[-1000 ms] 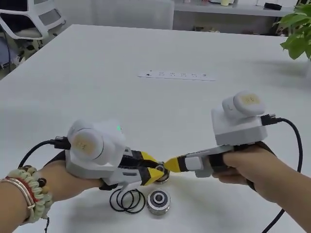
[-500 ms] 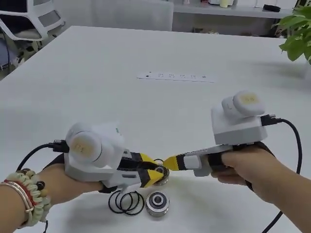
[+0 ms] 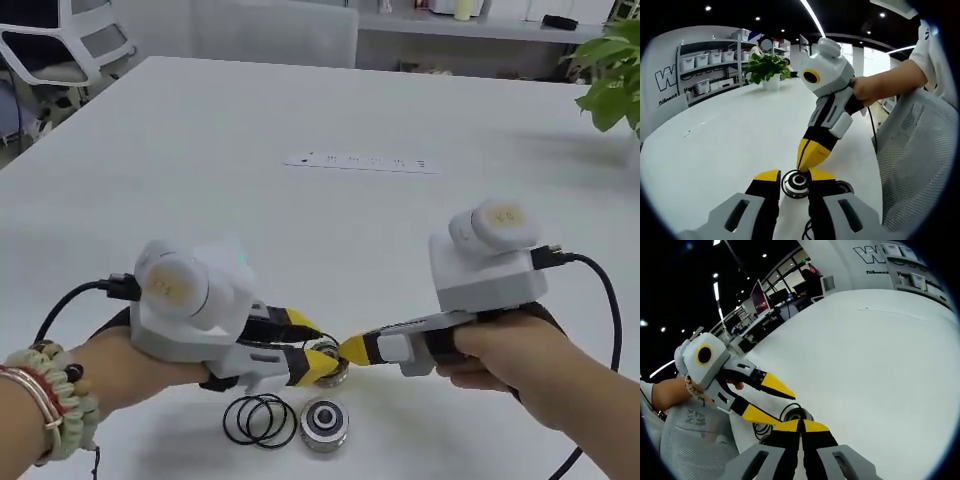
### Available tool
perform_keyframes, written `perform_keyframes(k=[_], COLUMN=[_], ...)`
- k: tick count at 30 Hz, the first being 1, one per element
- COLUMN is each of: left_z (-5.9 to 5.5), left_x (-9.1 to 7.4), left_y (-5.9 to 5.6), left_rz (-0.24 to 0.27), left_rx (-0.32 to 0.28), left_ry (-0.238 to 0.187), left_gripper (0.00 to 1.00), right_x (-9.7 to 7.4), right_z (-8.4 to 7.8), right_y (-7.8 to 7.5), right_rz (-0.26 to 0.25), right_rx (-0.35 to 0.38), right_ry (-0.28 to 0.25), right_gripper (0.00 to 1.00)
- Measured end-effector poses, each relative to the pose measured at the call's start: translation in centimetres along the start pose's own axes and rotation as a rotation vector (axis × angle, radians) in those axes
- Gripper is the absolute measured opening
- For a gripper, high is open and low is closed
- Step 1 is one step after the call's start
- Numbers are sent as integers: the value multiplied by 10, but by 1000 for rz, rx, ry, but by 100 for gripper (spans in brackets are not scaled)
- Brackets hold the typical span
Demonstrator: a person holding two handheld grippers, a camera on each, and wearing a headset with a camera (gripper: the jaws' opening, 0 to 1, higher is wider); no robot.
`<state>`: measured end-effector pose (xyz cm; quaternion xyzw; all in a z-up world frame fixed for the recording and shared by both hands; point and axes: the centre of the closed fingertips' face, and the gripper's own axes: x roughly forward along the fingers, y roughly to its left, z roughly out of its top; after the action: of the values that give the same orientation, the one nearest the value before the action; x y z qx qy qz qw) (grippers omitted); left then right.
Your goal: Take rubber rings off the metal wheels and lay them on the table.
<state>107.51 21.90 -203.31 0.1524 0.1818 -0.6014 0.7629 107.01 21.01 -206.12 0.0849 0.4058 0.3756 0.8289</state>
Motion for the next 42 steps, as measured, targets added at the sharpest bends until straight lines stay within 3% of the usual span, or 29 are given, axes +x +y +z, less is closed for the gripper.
perform_keyframes(k=[2,4,6,12,15,22,26,30,42], left_z=[6,11,16,35,38,38,33,32,15], left_x=[-5,-10,-16,-35,-45,-75,-96,-116,-159], left_y=[1,-6,-9,-12,-14,-20,-24,-25,-32], left_rz=[-3,-35,-45,-48,-48,-30,-29,18,137], left_rx=[-5,10,81,99,114,164,122,138,36], left_ry=[-9,-3,2,-3,5,37,64,54,2], left_gripper=[21,27,32,41,48,65,72,76,83], right_x=[0,-1,-2,-6,-7,-10,-11,-9,-2], right_z=[0,1,3,7,10,18,21,21,17], right_y=[0,1,3,11,12,21,29,39,57], right_rz=[-1,2,8,18,19,42,58,79,128], right_rx=[-3,-4,1,-2,-12,-18,-28,-45,-95], right_ry=[2,-3,-9,-22,-30,-51,-56,-52,-18], right_gripper=[0,0,0,0,0,0,0,0,0])
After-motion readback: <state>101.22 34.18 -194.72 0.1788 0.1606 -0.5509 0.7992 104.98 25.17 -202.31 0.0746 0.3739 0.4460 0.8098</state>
